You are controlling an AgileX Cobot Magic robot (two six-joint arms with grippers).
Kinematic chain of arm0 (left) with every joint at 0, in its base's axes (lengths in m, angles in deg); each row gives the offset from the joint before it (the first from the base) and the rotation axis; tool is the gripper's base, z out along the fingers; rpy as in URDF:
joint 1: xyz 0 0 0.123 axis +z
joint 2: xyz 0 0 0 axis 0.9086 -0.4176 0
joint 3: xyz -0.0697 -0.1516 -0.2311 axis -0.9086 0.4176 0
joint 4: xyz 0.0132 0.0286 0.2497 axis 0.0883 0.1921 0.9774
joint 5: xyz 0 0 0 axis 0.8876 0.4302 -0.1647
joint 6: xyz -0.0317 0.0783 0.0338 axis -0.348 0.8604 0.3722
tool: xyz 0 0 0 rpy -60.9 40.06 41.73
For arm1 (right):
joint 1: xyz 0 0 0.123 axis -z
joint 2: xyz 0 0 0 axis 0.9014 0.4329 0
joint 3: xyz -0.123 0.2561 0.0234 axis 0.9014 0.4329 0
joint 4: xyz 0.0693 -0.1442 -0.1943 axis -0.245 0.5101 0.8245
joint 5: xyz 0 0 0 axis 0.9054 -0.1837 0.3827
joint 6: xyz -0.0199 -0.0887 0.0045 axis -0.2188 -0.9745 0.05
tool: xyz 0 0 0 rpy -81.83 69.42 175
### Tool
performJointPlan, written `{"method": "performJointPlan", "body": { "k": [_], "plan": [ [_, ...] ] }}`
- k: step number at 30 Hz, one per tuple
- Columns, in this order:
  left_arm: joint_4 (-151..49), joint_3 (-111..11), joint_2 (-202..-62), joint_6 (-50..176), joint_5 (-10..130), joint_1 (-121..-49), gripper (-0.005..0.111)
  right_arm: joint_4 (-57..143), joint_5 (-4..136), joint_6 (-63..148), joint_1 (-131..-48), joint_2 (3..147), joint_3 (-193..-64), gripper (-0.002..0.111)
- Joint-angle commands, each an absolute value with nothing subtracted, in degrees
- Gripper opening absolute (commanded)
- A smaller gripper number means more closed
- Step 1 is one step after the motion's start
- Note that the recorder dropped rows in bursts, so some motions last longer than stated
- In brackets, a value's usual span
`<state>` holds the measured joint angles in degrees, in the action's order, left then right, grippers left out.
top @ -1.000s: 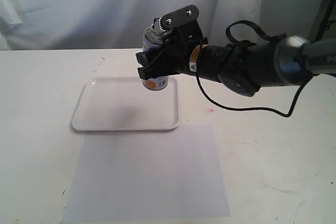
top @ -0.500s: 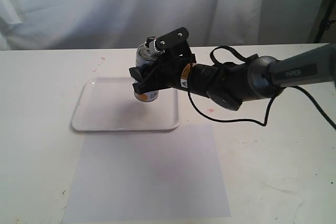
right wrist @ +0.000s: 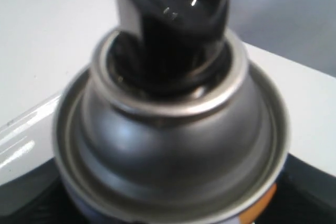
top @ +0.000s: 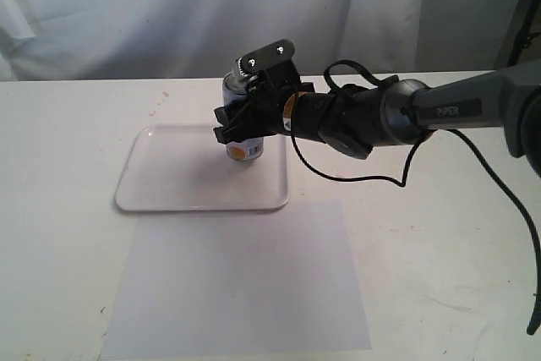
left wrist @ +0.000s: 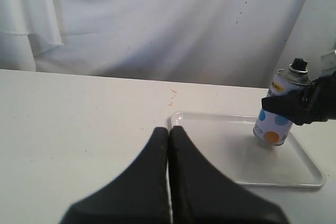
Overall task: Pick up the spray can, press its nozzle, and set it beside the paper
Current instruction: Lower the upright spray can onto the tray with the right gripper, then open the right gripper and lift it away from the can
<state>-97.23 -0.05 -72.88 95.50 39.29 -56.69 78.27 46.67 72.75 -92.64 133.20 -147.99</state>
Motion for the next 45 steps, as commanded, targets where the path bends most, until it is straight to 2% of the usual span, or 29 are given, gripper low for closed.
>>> {"method": "performJointPlan", "body": {
  "k": [1,4,6,9,14,19,23,30,39,45],
  "plan": [
    [-97.80,0.12,-72.78,95.39,40.37,-56.53,0.000,81.23,42.69,74.87,-92.29,133.83,-148.57,0.000],
    [-97.80,0.12,-72.78,95.39,40.63,-56.53,0.000,81.88,40.51,74.87,-92.29,133.86,-148.57,0.001],
    [-97.80,0.12,-72.78,95.39,40.63,-56.53,0.000,82.05,40.15,75.40,-92.29,133.86,-148.57,0.007],
    [-97.80,0.12,-72.78,95.39,40.63,-56.53,0.000,82.61,40.74,75.86,-92.29,133.86,-148.57,0.022],
    [-97.80,0.12,-72.78,95.39,40.63,-56.53,0.000,82.73,40.79,75.97,-92.29,133.86,-148.57,0.055],
    [-97.80,0.12,-72.78,95.39,40.63,-56.53,0.000,82.73,40.79,76.23,-92.29,133.86,-148.57,0.071],
    [-97.80,0.12,-72.78,95.39,40.74,-56.53,0.000,82.73,41.19,77.36,-92.29,133.86,-148.57,0.075],
    [-97.80,0.12,-72.78,95.39,40.85,-56.53,0.000,82.73,43.27,78.72,-92.29,133.08,-148.57,0.075],
    [-97.80,0.12,-72.78,95.39,40.85,-56.53,0.000,87.96,44.53,83.96,-92.29,123.94,-148.57,0.075],
    [-98.64,0.12,-72.78,95.39,40.85,-56.53,0.000,96.05,55.66,94.83,-92.29,116.51,-148.57,0.075]
  ]
}}
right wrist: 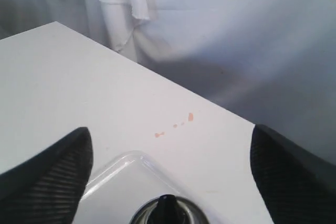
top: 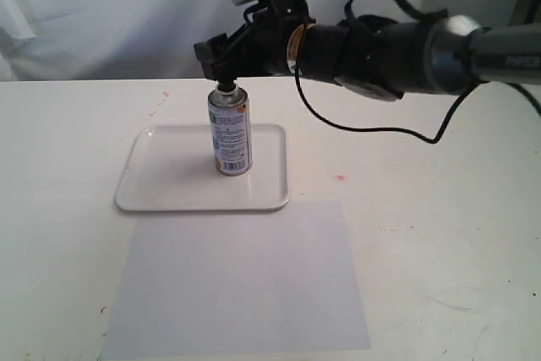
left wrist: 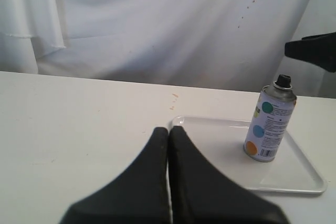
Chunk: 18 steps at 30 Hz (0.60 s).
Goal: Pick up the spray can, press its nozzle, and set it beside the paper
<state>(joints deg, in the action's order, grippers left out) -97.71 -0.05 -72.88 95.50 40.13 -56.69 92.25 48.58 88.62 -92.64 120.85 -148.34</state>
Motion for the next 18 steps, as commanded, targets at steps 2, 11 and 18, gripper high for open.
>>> {"method": "performJointPlan", "body": {
  "k": [2,11,18],
  "plan": [
    [-98.64,0.12,-72.78,95.39,40.85,-56.53,0.000,96.05,60.54,98.60,-92.29,113.84,-148.57,0.075],
    [-98.64,0.12,-72.78,95.39,40.85,-56.53,0.000,92.76,77.94,94.22,-94.31,101.58,-148.44,0.029],
    [-98.61,0.12,-72.78,95.53,40.85,-56.53,0.000,74.36,81.63,77.60,-95.68,95.56,-145.10,0.000]
  ]
}}
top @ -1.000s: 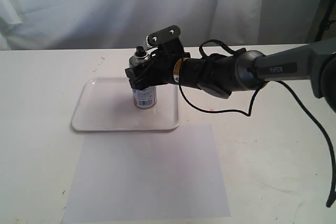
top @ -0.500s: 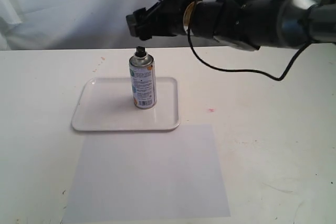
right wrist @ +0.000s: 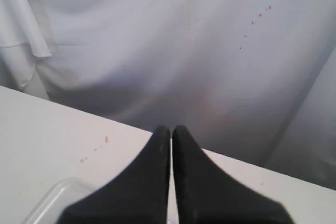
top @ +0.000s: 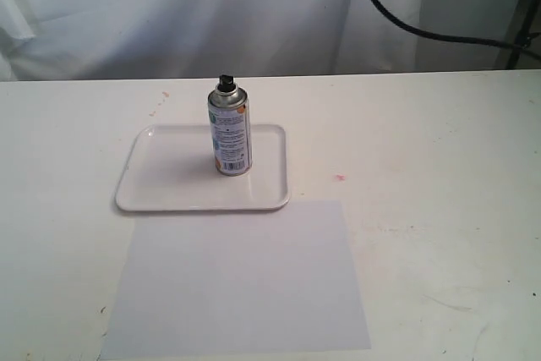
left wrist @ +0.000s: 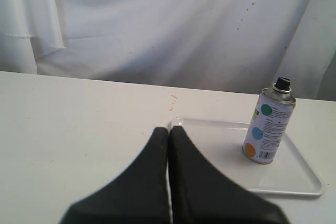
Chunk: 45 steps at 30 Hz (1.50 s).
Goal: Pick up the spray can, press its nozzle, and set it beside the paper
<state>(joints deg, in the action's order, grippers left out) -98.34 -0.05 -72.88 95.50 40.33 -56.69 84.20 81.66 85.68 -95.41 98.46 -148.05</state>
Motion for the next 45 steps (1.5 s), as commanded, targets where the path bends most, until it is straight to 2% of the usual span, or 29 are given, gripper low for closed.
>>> {"method": "performJointPlan", "body": {
  "k": [1,8,14,20,24,32,39,45],
  "plan": [
    [-98.61,0.12,-72.78,95.53,40.85,-56.53,0.000,72.77,80.92,76.27,-95.68,94.75,-143.51,0.000],
    [-98.83,0.12,-72.78,94.82,40.85,-56.53,0.000,69.72,71.34,78.95,-91.67,80.46,-125.79,0.000],
    [-99.29,0.12,-72.78,95.27,40.70,-56.53,0.000,70.82,69.72,78.65,-89.20,67.87,-116.85,0.000],
    [-99.03,0.12,-72.78,95.64,40.70,-56.53,0.000,72.45,71.78,77.61,-89.20,56.74,-111.75,0.000],
    [-99.03,0.12,-72.78,95.64,40.70,-56.53,0.000,77.20,78.07,79.81,-89.20,50.89,-109.07,0.000],
    [-99.03,0.12,-72.78,95.64,40.70,-56.53,0.000,108.01,92.36,107.50,-89.20,40.39,-105.64,0.000],
    [-99.03,0.12,-72.78,95.64,40.70,-56.53,0.000,104.14,78.12,106.28,-89.32,35.95,-99.10,0.000],
    [-99.03,0.12,-72.78,95.80,40.81,-56.53,0.000,102.08,79.98,110.57,-89.32,35.95,-98.64,0.000]
  ]
}}
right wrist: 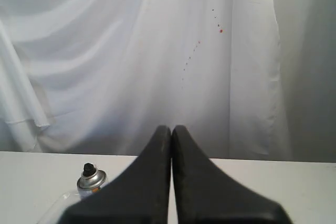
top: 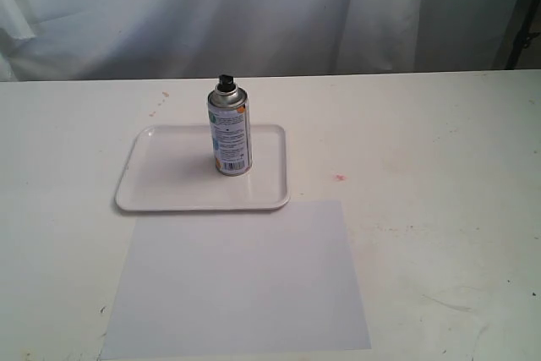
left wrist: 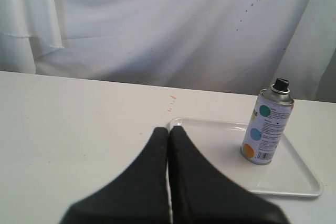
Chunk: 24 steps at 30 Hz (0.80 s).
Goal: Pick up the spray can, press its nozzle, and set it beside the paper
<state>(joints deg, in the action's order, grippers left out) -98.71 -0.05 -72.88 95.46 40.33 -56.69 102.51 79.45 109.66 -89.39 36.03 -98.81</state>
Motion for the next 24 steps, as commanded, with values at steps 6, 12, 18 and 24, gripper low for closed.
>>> {"method": "performJointPlan", "body": {
  "k": [6,12,18,24],
  "plan": [
    [-99.03,0.12,-72.78,95.69,40.81,-56.53,0.000,100.58,83.09,110.57,-89.32,35.95,-98.64,0.000],
    [-99.03,0.12,-72.78,95.69,40.81,-56.53,0.000,98.64,85.97,109.61,-86.91,35.41,-97.19,0.000],
    [-99.03,0.12,-72.78,95.79,40.81,-56.53,0.000,98.45,85.84,109.61,-77.29,31.22,-92.04,0.000],
    [-99.03,0.12,-72.78,95.79,40.81,-56.53,0.000,94.36,85.21,110.64,-68.18,24.51,-87.43,0.000]
  ]
}}
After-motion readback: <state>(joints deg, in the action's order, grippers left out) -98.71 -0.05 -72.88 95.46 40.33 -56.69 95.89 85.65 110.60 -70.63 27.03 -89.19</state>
